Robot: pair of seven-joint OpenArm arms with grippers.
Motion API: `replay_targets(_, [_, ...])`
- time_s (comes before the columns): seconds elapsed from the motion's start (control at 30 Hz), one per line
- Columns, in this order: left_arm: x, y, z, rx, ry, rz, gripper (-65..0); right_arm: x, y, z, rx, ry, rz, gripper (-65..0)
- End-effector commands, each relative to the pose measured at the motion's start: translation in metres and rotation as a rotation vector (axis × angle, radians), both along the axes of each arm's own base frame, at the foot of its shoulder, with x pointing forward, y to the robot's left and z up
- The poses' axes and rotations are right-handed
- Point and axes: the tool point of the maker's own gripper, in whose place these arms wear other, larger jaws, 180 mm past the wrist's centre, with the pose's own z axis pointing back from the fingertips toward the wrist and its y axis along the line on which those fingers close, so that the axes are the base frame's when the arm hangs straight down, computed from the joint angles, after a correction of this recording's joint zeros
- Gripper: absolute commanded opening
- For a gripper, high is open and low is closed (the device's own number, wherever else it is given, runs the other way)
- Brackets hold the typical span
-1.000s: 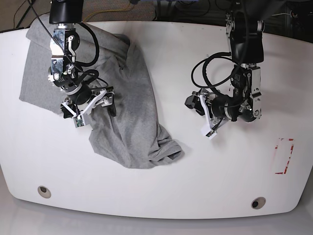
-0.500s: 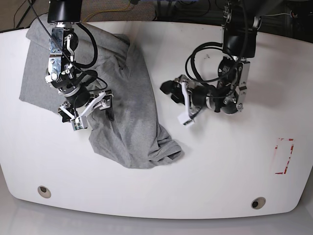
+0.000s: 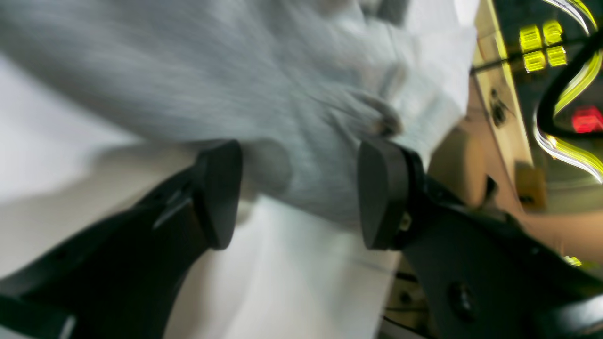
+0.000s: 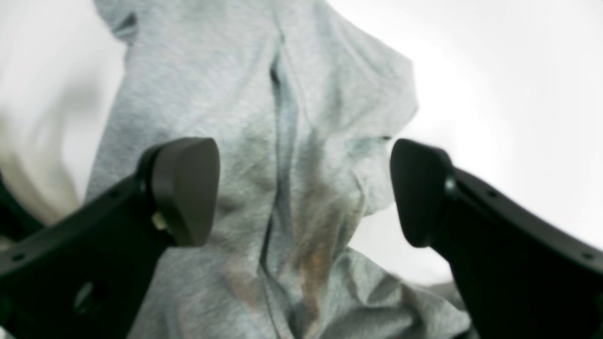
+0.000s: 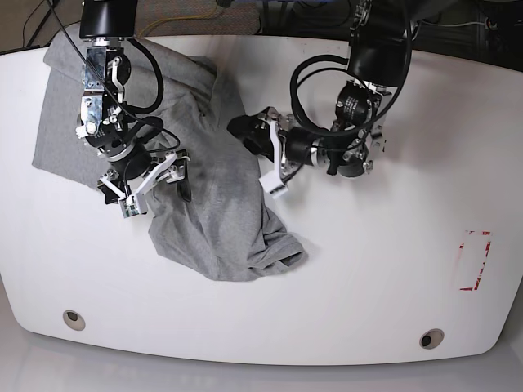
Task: Layout the t-shirt on the table in an organized manner, then fold the t-shirt properly
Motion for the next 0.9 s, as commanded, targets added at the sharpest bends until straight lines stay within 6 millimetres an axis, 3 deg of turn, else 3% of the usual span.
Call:
replay_targets(0.0, [0.014,-0.013,0.02,-0.058,-0.044,0.012,-28.6,0.009,-0.001,0.018,0.007,-0.062,0.003,-12.0])
replay_targets(0.27, [0.009,-0.035,0.029,-0.09,-0.054,-0.022,-28.6,0.005,-0.001,0.016,0.006,-0.056,0.004,-12.7])
replay_targets(0.53, [0.007,-0.049,0.025,-0.049,0.002,-0.015,-28.6,0.005,-0.001,0.015,0.006,-0.053,0.003,-12.7])
replay_targets(0.87, [0.008,-0.035,0.009,0.055,0.093,0.05,-28.6,0.005,0.0,0.016,0.014,-0.055,0.004,-12.7])
